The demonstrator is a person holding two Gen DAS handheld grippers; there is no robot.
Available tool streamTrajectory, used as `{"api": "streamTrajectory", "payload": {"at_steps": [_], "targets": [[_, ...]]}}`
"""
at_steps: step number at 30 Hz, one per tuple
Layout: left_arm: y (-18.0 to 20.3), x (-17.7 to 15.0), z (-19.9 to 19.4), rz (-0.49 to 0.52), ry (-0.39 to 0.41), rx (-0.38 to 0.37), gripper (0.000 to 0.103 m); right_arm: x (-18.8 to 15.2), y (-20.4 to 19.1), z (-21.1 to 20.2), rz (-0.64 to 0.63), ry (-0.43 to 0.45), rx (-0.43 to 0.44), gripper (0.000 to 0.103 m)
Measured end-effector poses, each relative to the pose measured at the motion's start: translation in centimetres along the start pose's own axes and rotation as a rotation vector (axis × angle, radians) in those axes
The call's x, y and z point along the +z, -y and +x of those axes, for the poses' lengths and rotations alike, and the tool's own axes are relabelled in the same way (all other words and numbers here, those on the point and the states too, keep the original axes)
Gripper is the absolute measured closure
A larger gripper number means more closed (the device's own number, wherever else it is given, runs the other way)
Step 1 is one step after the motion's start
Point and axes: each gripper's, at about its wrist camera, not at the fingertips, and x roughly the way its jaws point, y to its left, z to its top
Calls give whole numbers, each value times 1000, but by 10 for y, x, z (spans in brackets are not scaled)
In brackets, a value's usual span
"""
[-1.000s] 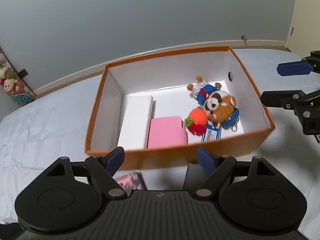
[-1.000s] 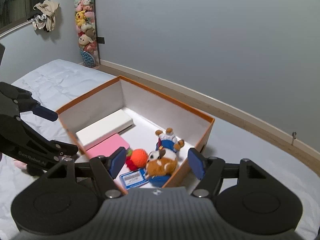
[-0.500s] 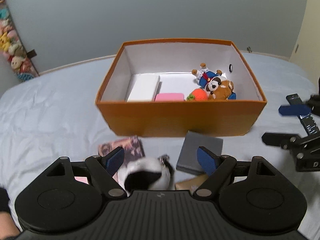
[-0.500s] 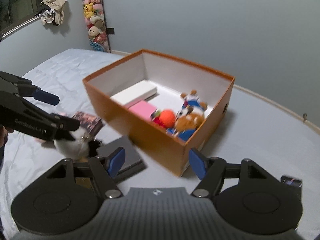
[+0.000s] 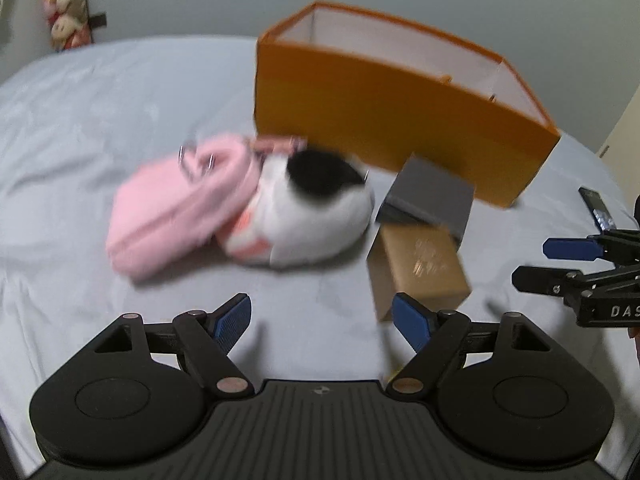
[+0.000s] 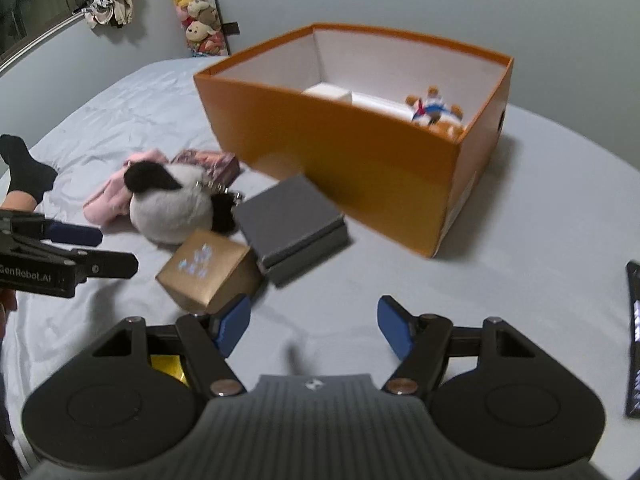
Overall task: Organize objects
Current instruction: 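Open left gripper releasing the pink case and withdraw both grippers toward the loose items, then grasp the pink bag with left gripper while right gripper grasps the yellow tape measure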
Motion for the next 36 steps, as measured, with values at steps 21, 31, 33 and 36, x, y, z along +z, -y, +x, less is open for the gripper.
{"api": "streamTrajectory", "payload": {"at_steps": [21,31,33,36], "targets": [[-20,5,15,456,158,389,15,-47,-76,25,-116,-25,96,28],[-7,-6,54,681,176,475,18,-46,-94,33,-147,-28,103,28],[-6,-4,58,696,190,479,18,-48,-98,34,-169,-29,85,28],[-7,0,62,689,188,481,20,-50,-101,34,-197,-24,72,30]]}}
